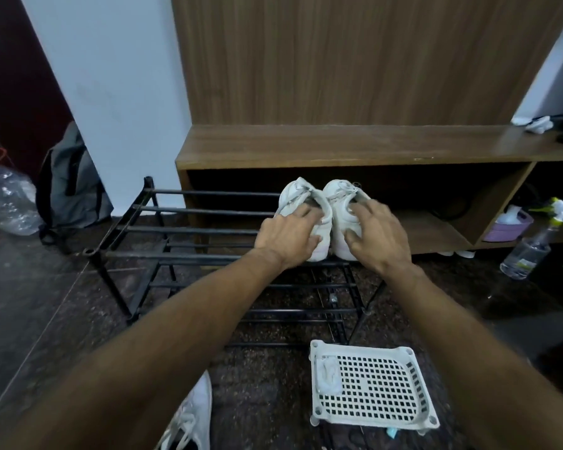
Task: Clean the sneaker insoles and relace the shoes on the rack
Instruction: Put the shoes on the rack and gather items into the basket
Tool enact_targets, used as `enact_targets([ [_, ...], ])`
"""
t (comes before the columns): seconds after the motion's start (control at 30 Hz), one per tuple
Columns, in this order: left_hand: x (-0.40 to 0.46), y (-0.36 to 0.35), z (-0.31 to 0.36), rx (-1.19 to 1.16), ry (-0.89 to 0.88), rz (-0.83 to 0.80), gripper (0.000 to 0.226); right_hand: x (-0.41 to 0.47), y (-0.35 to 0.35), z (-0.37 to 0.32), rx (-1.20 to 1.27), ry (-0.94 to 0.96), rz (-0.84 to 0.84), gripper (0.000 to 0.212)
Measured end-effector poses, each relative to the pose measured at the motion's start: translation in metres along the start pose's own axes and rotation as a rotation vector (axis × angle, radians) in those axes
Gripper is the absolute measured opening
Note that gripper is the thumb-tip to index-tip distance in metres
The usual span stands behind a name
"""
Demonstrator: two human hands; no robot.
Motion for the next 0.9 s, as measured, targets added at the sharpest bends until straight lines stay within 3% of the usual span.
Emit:
enact_targets([
  [0.1,-0.041,0.0,-0.022,-0.156,-0.065,0.141,0.053,-0.046,0.01,-0.03,0.121,0.009,0.345,0.035],
  [0.17,-0.082,-0.009,-0.04,-0.215,-0.083,0.241,0.046,-0.08,-0.012,-0.057,0.197,0.015,0.349,0.031],
  [0.23,-0.132,-0.032,-0.063,-0.279,-0.049,0.282,0.037,-0.112,-0.048,-0.094,0.251,0.07,0.196,0.03],
  [0.3,-0.185,-0.067,-0.089,-0.327,0.076,0.221,0.033,-0.148,-0.092,-0.131,0.278,0.131,-0.009,0.032],
  [0.47,-0.336,-0.146,-0.149,-0.383,0.534,-0.146,0.051,-0.25,-0.185,-0.22,0.194,0.333,-0.631,0.039],
  [0.57,-0.406,-0.176,-0.164,-0.291,0.708,-0.337,0.031,-0.306,-0.226,-0.256,0.169,0.406,-0.98,0.04],
  [0.63,-0.437,-0.192,-0.165,-0.321,0.796,-0.355,0.031,-0.333,-0.24,-0.274,0.154,0.462,-1.05,0.049],
  [0.73,-0.461,-0.214,-0.169,-0.283,0.833,-0.386,0.047,-0.344,-0.249,-0.297,0.138,0.533,-0.957,0.06],
  [0.9,-0.465,-0.246,-0.176,-0.1,0.753,-0.748,0.054,-0.348,-0.284,-0.307,0.044,0.481,-1.096,0.047],
])
Point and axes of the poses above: each hand's wrist, its own x-axis towards the middle knuckle, its own y-axis out of the back of the hand, z = x × y, the point moved 8 cm from there along x, towards the middle knuckle, and after that the axes turned 3 degrees about -x, right-handed, at the moved point
